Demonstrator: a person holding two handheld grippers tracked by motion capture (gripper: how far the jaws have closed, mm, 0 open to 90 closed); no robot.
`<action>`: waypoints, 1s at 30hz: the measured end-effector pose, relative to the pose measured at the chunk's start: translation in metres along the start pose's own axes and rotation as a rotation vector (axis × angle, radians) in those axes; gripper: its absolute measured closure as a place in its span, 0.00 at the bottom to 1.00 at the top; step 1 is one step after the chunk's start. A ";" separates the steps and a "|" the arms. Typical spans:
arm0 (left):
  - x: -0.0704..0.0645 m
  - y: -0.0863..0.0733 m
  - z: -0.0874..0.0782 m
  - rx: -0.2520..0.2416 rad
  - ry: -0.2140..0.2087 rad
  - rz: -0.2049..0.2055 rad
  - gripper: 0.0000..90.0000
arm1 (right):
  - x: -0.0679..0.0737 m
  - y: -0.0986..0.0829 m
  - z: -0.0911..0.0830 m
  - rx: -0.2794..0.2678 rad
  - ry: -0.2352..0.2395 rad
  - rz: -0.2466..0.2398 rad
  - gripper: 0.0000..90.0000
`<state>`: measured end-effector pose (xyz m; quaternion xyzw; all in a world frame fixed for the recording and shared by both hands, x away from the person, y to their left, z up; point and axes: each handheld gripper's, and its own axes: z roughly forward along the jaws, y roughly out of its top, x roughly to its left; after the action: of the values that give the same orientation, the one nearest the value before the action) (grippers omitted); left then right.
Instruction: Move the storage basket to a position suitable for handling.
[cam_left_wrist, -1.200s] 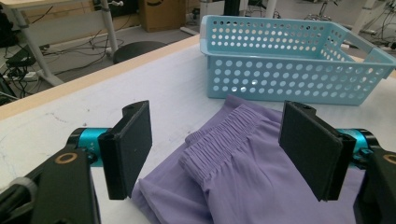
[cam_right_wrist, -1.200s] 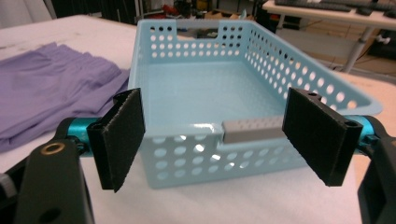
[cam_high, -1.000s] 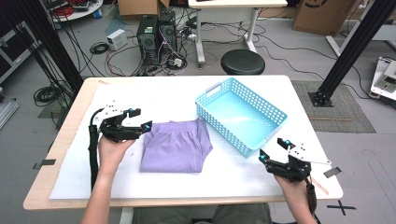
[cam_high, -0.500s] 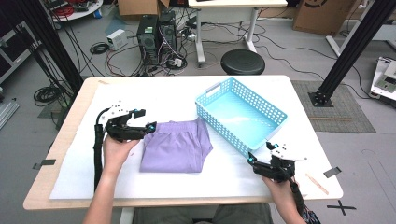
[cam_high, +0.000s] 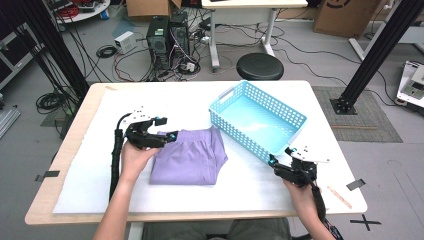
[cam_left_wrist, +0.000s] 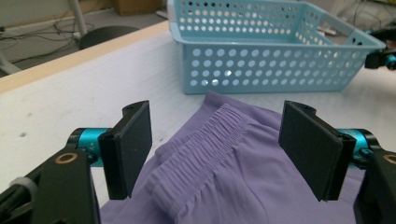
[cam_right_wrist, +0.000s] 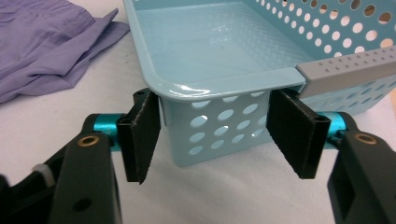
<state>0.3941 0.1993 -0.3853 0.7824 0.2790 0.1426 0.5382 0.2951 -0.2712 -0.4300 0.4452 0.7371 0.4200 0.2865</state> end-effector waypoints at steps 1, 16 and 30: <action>0.000 0.002 0.005 -0.001 -0.012 0.008 0.29 | -0.001 0.000 0.000 0.002 0.015 0.000 0.47; 0.021 0.029 0.096 0.089 -0.099 0.028 0.28 | -0.004 0.001 -0.003 -0.004 0.007 0.042 0.24; 0.042 0.030 0.148 0.178 -0.098 0.037 0.27 | -0.014 0.001 -0.005 0.016 0.006 0.062 0.23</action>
<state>0.5132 0.1032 -0.4173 0.8382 0.2492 0.0889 0.4769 0.2979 -0.2853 -0.4260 0.4690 0.7269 0.4242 0.2677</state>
